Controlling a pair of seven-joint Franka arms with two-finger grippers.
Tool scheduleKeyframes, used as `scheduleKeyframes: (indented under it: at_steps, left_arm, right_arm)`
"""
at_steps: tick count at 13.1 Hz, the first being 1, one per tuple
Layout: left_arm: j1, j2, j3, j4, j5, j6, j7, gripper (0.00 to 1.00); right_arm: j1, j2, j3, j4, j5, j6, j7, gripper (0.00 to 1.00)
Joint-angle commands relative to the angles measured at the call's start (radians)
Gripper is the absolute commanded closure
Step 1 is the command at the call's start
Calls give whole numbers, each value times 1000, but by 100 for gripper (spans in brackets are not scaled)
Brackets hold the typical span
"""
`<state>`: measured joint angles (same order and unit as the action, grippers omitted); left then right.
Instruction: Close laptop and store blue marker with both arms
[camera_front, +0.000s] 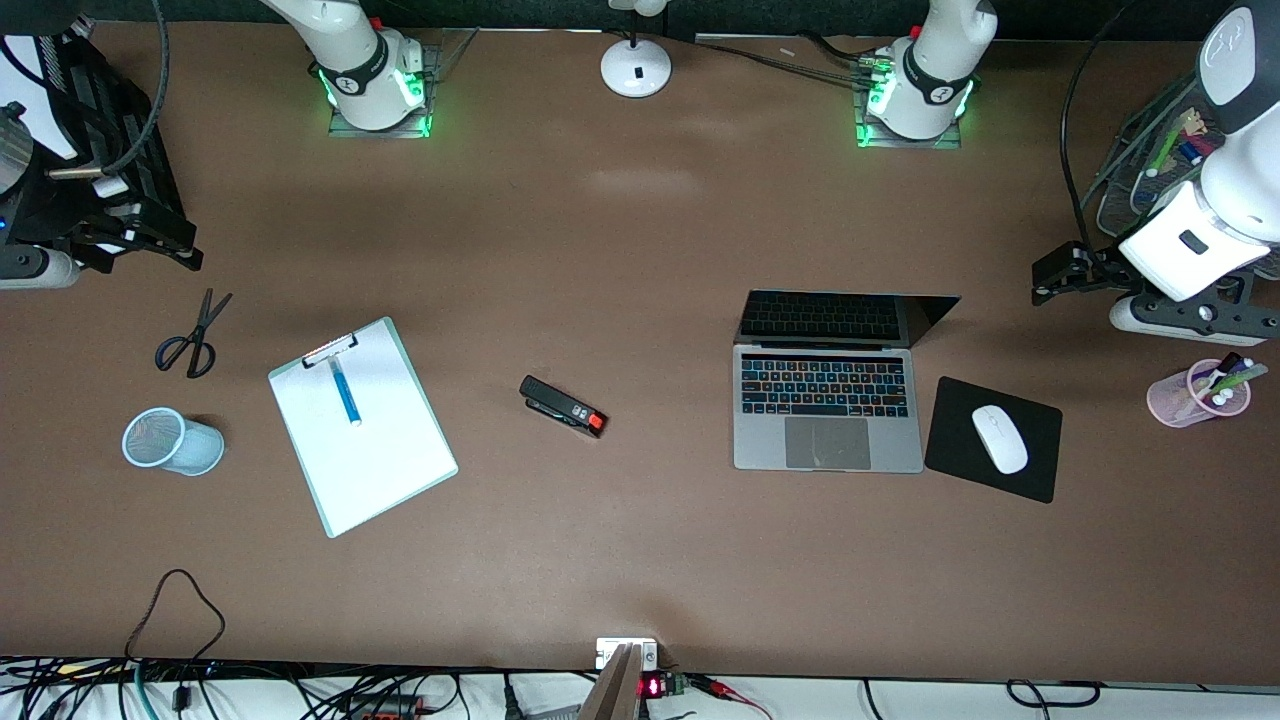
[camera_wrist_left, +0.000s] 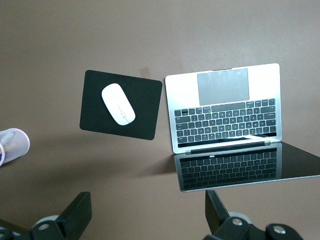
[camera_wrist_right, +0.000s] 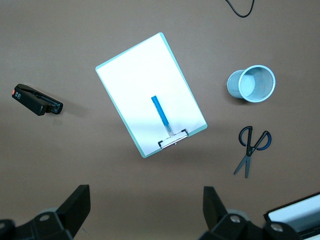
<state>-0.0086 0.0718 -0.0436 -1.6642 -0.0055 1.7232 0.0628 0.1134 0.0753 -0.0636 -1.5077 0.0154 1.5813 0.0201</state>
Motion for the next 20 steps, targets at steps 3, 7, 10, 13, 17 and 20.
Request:
scheduleKeyframes:
  at_steps: [3,7,10,13,17,20]
  left_arm:
    - [4,14,1,32,-1,-66,3,0]
    - [4,16,4,31,7,-154,55,8]
    - [4,14,4,26,-2,-221,28,71]
    - [-11,10,-16,12,-11,-283,-67,88]
    - [-10,5,-129,-48,-91,-281,-240,88]
    - [-8,5,-238,-84,-91,-228,-340,88]
  right_arm:
    - [2,32,4,-6,-3,6,9,0]
    - [2,101,4,-6,-5,8,-3,0]
    - [20,167,5,-6,-12,11,-15,0]
    - [69,224,5,-12,-98,20,-52,0]
    - [91,296,5,-12,-130,42,-52,0]
    - [84,314,5,-26,-129,81,-54,0]
